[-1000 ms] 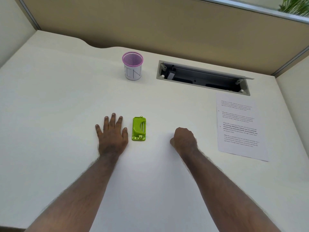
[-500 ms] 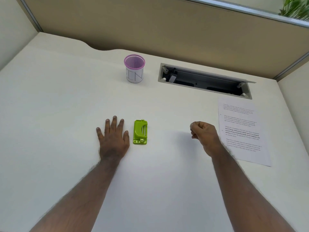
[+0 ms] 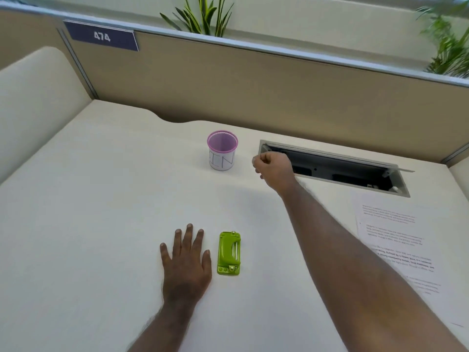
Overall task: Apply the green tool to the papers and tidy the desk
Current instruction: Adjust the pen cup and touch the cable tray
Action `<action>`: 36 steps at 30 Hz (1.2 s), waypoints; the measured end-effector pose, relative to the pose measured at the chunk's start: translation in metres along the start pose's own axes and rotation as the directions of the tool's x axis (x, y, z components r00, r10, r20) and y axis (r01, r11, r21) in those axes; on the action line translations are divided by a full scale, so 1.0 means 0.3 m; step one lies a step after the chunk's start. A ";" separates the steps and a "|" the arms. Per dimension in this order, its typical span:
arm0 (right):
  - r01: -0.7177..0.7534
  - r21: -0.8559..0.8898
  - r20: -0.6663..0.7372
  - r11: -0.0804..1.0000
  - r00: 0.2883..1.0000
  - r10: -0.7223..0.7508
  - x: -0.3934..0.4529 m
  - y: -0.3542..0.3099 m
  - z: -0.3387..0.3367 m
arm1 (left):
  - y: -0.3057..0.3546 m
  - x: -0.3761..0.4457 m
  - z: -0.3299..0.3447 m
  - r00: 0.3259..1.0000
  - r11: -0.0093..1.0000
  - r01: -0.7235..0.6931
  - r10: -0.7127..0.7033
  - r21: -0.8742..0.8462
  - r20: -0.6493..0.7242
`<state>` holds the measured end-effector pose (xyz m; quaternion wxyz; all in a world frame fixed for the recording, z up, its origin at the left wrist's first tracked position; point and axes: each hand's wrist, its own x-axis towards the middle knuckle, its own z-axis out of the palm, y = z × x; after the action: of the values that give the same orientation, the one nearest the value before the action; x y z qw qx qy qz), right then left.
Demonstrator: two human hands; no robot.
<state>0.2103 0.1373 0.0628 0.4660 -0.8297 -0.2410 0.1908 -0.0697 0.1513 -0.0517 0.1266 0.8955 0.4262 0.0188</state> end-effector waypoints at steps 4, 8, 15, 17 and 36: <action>0.043 -0.095 -0.009 0.995 0.999 -0.044 0.147 -0.115 0.092 | -0.004 0.008 0.007 1.000 1.000 -0.006 0.006 0.015 0.000; 0.051 -0.183 0.028 0.982 0.999 -0.047 0.236 -0.184 0.150 | -0.010 0.015 0.016 1.000 1.000 -0.012 0.012 0.028 -0.011; 0.001 -0.303 0.042 0.953 0.999 0.012 0.286 -0.197 0.194 | -0.013 0.020 0.029 0.999 1.000 -0.018 0.018 0.004 -0.041; -0.009 -0.315 0.063 0.949 0.998 0.031 0.291 -0.188 0.200 | -0.013 0.019 0.028 0.999 1.000 -0.021 0.021 -0.001 -0.047; 0.006 0.000 -0.023 1.000 1.000 -0.006 -0.139 0.061 -0.171 | -0.011 0.014 0.035 0.997 1.000 -0.010 0.011 0.015 -0.073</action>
<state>0.2083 0.0699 0.0761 0.4692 -0.8311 -0.2384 0.1799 -0.0681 0.1543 -0.0630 0.1040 0.8973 0.4262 0.0491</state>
